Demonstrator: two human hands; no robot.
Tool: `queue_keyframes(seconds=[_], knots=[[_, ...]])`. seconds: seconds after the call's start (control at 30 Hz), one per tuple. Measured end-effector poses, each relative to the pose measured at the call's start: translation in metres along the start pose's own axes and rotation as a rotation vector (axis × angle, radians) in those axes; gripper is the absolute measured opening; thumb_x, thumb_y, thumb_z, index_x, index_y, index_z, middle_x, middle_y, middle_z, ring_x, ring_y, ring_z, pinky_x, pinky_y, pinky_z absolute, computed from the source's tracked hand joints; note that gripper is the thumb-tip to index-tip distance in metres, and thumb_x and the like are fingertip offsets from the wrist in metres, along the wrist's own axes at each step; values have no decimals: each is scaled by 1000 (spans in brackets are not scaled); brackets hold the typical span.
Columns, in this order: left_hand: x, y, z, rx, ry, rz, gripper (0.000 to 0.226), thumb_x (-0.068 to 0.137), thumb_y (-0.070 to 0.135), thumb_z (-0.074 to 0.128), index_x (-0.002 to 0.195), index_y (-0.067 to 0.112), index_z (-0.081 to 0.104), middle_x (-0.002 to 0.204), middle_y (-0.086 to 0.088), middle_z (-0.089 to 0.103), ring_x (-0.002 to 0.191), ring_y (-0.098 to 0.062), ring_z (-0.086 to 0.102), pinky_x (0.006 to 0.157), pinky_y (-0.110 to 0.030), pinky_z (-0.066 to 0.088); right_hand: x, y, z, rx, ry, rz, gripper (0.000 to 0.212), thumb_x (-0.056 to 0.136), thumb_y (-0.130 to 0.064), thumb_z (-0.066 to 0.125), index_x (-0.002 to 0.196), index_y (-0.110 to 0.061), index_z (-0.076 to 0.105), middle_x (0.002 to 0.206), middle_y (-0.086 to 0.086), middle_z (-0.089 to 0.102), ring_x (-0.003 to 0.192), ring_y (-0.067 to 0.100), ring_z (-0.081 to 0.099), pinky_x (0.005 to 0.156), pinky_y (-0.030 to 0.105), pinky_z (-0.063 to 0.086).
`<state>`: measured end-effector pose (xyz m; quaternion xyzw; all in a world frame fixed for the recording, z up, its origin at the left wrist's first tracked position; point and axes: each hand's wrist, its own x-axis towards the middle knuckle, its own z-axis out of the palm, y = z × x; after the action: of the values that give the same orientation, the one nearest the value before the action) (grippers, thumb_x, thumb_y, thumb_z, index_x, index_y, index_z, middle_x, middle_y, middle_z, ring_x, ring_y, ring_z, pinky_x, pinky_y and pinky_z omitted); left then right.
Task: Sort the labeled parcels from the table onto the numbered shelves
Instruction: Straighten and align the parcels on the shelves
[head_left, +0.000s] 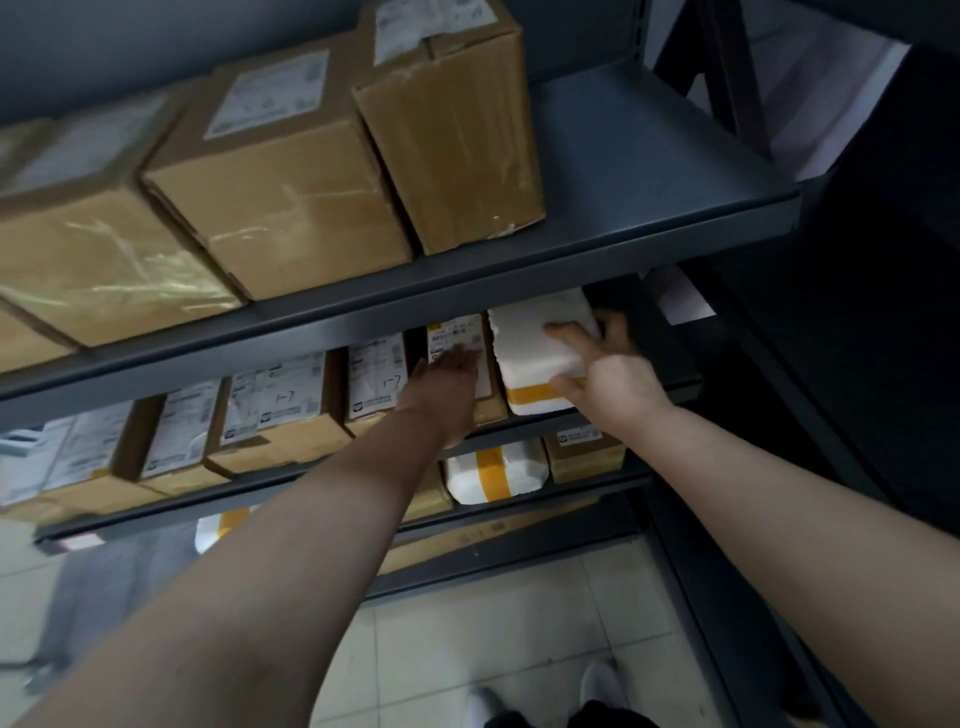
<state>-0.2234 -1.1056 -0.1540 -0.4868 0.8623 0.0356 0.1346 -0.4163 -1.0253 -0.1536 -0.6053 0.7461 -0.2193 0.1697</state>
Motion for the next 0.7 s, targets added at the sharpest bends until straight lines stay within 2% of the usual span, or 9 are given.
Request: queue_keyframes(seconds=[0.33,0.53,0.7], knots=[[1,-16,10,-67,30,-53,85,92,7,58,156,14,3,164,-5,7,150,-21,11,121,-39,17,9,-21,15,-64,-20,36,55,94,-32,54,141,-42,29,149,6,13,124,32,41,95,45,47],[-3,-14,10,-120,34,-115,84,94,11,55,156,13,-2,164,-5,0,150,-21,7,122,-37,13,9,-20,15,-62,-45,19,57,96,-30,51,144,-44,23,155,6,6,123,33,44,93,43,48],[-19,-10,2,-187,54,-195,79,98,18,52,156,12,0,164,-6,2,150,-24,10,121,-39,15,-5,-16,17,-96,-79,9,80,94,-35,55,149,-43,-2,159,8,-7,131,37,40,97,51,46]])
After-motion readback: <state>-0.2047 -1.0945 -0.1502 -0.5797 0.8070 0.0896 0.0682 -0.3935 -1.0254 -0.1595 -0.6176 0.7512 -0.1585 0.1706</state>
